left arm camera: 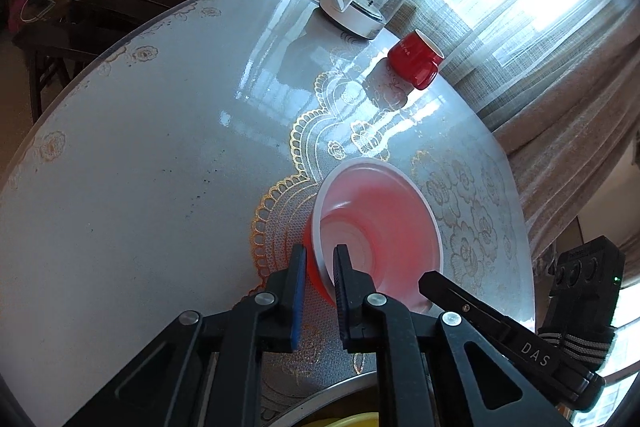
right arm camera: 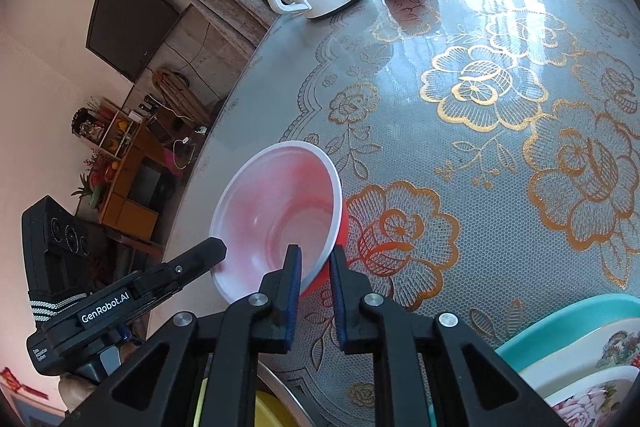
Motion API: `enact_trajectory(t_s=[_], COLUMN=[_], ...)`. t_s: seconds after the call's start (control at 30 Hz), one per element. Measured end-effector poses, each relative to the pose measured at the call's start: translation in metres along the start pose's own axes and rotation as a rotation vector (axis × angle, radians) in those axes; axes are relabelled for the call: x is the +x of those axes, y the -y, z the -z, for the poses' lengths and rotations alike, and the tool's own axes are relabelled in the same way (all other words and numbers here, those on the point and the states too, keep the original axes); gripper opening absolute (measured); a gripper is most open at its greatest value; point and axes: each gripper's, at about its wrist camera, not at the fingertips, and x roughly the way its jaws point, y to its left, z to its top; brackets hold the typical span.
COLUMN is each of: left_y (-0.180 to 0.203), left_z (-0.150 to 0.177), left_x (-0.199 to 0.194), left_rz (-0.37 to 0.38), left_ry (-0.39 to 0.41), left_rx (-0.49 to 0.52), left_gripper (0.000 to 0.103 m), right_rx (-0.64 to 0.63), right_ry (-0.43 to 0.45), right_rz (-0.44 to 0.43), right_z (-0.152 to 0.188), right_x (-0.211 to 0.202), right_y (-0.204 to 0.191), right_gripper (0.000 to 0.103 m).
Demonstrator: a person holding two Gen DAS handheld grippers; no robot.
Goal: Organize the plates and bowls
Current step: 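Lift the pink-red bowl and lower it into the yellow bowl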
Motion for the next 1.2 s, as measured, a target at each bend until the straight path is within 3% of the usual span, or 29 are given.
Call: enact_trajectory(t_s=[0.67, 1.2], left_y=[0.004, 0.017], left_z=[0.005, 0.026], left_x=[-0.006, -0.041], left_rz=[0.017, 0.018], left_ry=[0.011, 0.071], left_rx=[0.033, 0.088], left_gripper=[0.011, 0.011], right_rx=[-0.024, -0.064], right_ry=[0.008, 0.051], right_rz=[-0.001, -0.041], right_z=[0.002, 0.011], right_x=[-0.003, -0.031], right_y=[-0.003, -0.014], right_gripper=[0.016, 0.016])
